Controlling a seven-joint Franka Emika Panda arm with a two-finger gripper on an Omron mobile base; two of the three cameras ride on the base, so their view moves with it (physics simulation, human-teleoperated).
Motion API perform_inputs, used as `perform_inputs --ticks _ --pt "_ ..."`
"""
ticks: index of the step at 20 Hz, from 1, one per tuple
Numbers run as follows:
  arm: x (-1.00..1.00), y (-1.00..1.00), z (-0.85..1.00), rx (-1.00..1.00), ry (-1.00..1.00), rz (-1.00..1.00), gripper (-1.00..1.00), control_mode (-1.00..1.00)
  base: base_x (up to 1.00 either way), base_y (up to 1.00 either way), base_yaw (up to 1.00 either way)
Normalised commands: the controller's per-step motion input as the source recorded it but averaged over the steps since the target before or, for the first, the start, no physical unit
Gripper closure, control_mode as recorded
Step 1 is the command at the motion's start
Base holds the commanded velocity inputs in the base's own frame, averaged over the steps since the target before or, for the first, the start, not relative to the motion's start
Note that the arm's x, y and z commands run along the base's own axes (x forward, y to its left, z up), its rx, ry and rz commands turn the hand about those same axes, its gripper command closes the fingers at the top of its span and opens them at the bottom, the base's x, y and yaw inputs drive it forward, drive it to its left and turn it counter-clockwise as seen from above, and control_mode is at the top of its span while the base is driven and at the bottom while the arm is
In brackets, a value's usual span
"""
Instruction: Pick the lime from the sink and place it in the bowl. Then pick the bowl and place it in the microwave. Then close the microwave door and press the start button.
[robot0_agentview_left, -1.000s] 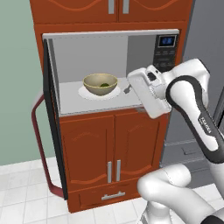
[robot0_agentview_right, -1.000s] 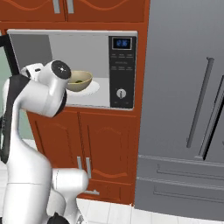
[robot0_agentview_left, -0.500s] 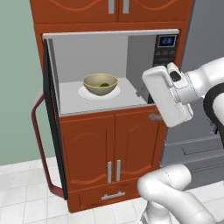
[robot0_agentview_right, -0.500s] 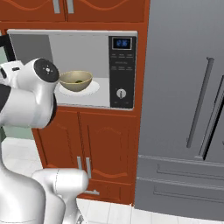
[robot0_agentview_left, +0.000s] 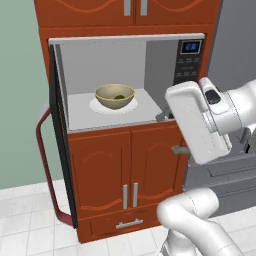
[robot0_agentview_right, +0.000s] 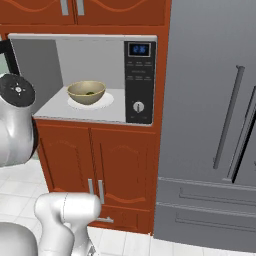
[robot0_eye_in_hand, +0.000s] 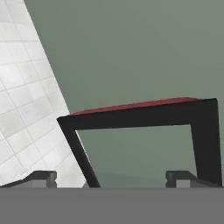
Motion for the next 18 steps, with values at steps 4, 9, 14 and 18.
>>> perform_inputs --ticks 4,9,14,18 --pt "-0.73 0.48 0.01 0.00 0.00 0.03 -1.00 -1.00 0.00 0.00 0.00" --pt "-0.91 0.31 0.02 0.00 0.00 0.00 -1.00 -1.00 0.00 0.00 0.00" --pt "-0.73 0.07 0.11 0.00 0.00 0.00 -1.00 -1.00 0.00 0.00 0.00" --pt "-0.18 0.24 0.00 -0.02 0.04 -0.03 -1.00 -1.00 0.00 0.00 0.00"
